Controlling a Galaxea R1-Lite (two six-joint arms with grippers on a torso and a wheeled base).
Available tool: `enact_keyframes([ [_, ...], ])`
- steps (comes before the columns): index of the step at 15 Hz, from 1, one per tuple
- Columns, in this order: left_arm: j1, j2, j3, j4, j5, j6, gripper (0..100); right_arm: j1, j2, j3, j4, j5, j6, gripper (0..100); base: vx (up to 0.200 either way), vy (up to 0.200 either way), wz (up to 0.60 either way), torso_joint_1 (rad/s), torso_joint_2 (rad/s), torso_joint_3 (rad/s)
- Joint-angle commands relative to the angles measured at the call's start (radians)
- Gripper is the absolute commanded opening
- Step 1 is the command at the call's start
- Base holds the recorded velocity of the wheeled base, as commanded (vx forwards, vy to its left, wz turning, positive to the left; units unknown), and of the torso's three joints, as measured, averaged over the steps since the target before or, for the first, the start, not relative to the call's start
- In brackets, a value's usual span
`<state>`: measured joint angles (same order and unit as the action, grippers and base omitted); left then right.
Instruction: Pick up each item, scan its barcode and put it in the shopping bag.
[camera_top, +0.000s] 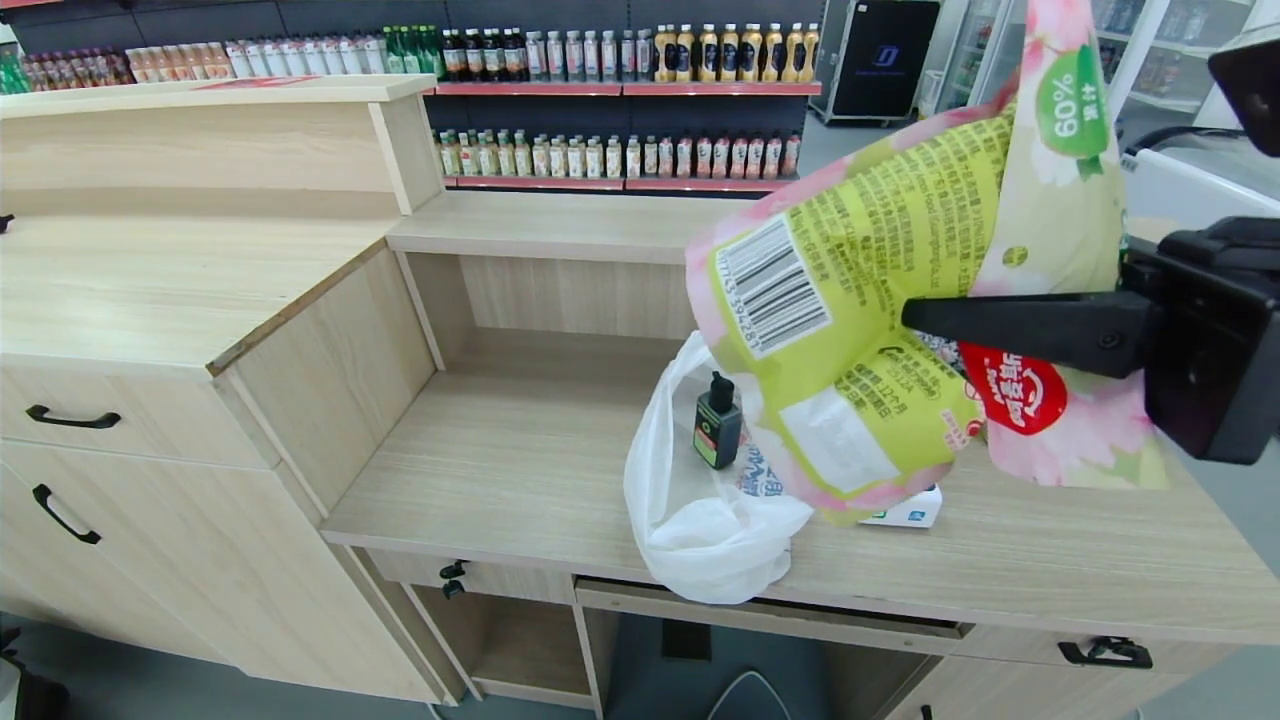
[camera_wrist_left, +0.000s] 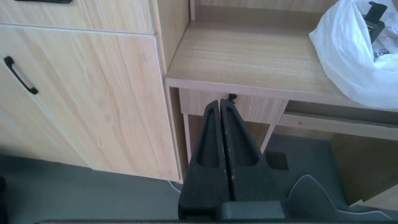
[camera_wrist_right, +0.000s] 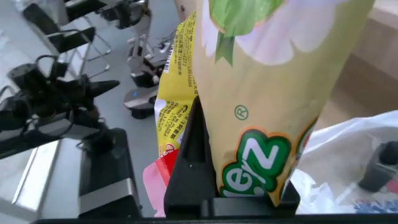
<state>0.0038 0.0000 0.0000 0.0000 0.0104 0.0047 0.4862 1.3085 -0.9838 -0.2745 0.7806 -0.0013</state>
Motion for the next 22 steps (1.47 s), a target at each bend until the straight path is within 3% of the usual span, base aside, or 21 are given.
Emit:
enact_keyframes([
  [1, 0.001, 0.0, 0.0, 0.0, 0.0, 0.0, 0, -0.006, 0.012, -0.006, 0.024, 0.011, -0.006, 0, 0.0, 0.0, 0.0, 0.0, 0.0, 0.0],
  [8, 0.001, 0.0, 0.0, 0.0, 0.0, 0.0, 0, 0.0, 0.048, 0.02, 0.1, 0.088, -0.283, 0, 0.0, 0.0, 0.0, 0.0, 0.0, 0.0],
  [13, 0.001, 0.0, 0.0, 0.0, 0.0, 0.0, 0, 0.052, 0.032, -0.033, 0.127, 0.103, -0.289, 0, 0.0, 0.0, 0.0, 0.0, 0.0, 0.0],
  [19, 0.001, 0.0, 0.0, 0.0, 0.0, 0.0, 0, 0.121, -0.011, 0.008, 0.215, 0.092, -0.301, 0, 0.0, 0.0, 0.0, 0.0, 0.0, 0.0],
  [22, 0.001, 0.0, 0.0, 0.0, 0.0, 0.0, 0, 0.15, -0.025, 0.008, 0.267, 0.037, -0.302, 0, 0.0, 0.0, 0.0, 0.0, 0.0, 0.0],
])
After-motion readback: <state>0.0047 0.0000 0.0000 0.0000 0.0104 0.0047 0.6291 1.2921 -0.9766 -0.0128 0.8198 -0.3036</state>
